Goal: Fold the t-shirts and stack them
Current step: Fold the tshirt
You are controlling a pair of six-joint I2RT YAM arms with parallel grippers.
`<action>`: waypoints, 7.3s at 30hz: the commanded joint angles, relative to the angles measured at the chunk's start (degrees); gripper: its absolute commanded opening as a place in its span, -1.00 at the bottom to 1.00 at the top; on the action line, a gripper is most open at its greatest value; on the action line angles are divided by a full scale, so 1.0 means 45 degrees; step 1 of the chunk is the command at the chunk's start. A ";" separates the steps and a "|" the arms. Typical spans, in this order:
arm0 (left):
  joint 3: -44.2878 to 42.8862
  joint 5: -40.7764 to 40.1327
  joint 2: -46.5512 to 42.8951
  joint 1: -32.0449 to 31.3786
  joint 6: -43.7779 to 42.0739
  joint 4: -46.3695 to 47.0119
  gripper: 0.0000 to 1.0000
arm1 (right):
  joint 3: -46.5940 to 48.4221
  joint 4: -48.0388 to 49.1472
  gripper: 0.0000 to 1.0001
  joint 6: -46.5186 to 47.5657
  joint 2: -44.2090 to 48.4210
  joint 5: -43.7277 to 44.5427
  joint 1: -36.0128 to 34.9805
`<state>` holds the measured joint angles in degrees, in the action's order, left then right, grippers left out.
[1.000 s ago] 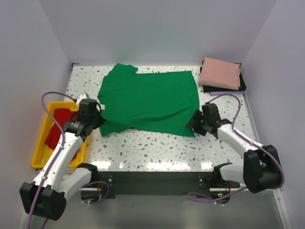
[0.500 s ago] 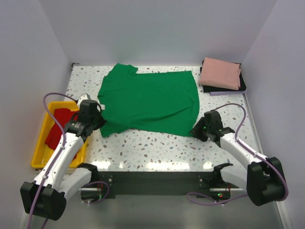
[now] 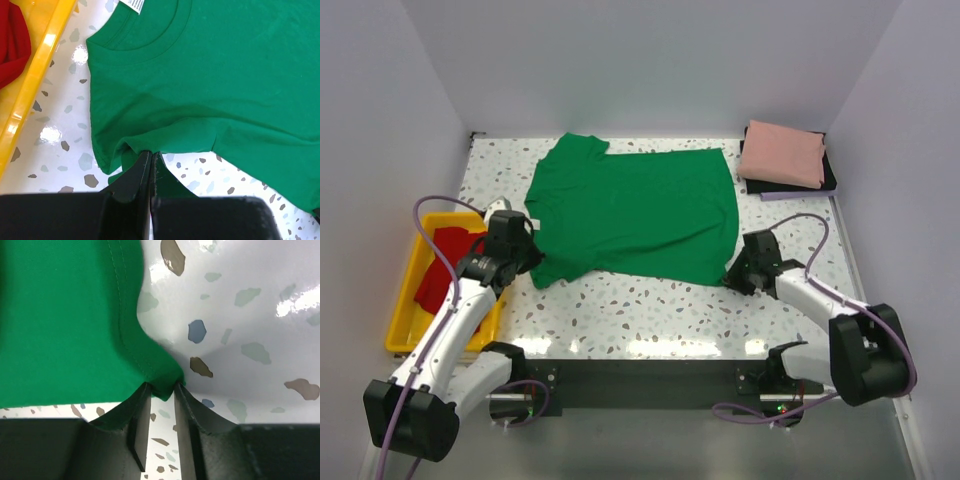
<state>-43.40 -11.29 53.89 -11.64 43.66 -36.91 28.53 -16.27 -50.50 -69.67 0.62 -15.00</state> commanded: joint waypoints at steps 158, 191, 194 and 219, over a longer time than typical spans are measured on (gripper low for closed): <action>-0.0006 -0.0949 0.3966 0.2332 0.1431 0.1504 -1.00 | 0.3078 -0.1734 -1.00 0.3839 -0.2747 -0.1346 0.4953; -0.0297 0.2685 0.5210 0.0030 0.0161 0.4606 -0.10 | 0.4771 -0.1912 0.02 0.3507 0.0056 -0.1135 -0.0473; -0.0473 0.2684 0.6011 -0.0128 0.0219 0.5113 -0.08 | 0.4909 -0.1484 0.02 0.3469 -0.0279 -0.1251 -0.0883; -0.3322 0.3094 0.9624 -0.0695 0.0630 0.6209 -0.21 | 0.4694 -0.0700 0.02 0.3624 -0.0827 -0.1544 -0.1470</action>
<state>-54.61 2.37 95.48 -14.09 46.11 -11.18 48.80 -21.71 -34.33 -73.25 -6.79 -21.37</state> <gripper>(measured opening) 0.397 0.513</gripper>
